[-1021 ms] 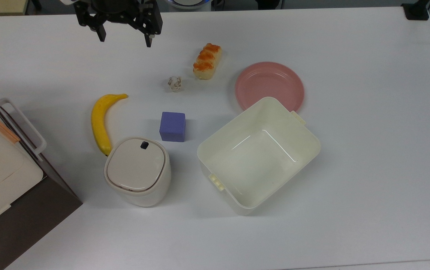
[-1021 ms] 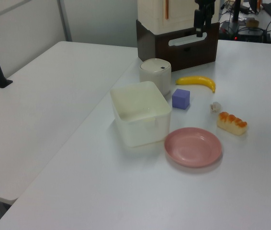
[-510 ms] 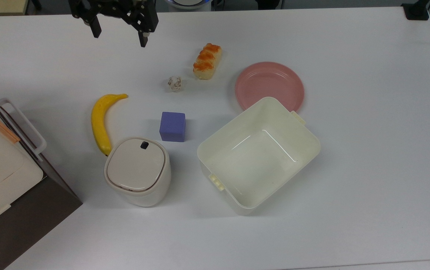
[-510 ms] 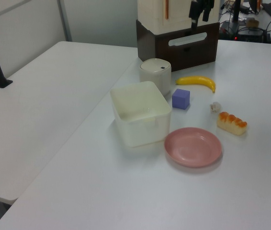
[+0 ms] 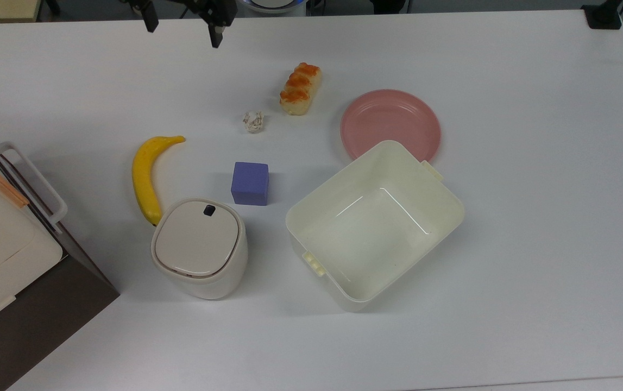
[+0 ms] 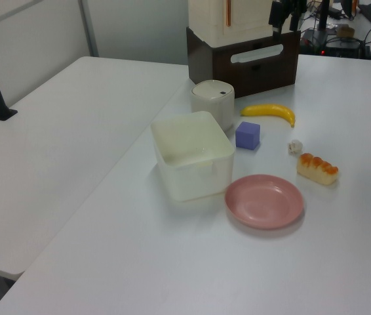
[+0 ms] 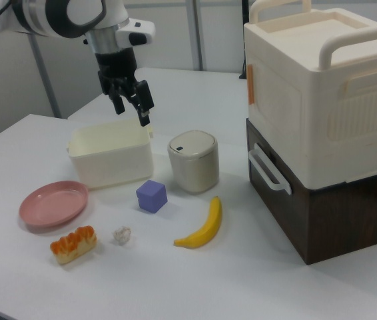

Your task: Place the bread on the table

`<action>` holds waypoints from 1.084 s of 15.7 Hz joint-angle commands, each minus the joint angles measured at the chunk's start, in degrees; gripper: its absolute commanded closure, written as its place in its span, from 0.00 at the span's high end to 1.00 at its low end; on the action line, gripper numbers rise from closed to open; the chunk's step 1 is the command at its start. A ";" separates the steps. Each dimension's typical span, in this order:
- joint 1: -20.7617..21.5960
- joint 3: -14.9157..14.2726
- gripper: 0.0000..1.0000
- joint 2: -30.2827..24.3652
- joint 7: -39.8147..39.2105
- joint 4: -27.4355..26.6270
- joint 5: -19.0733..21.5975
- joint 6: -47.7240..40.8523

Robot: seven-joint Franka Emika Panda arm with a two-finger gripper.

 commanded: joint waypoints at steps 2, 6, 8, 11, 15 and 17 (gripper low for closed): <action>1.83 -0.09 1.00 -3.71 1.05 -6.27 0.86 0.10; 2.19 -0.09 1.00 -3.97 0.53 -6.45 0.77 0.19; 2.19 -0.09 1.00 -3.97 0.44 -6.45 0.77 0.19; 2.19 -0.09 1.00 -3.97 0.44 -6.45 0.60 0.19; 2.28 -0.09 1.00 -3.97 -1.31 -6.45 -0.55 0.19; 2.28 -0.18 1.00 -3.97 -3.07 -6.45 -0.55 0.10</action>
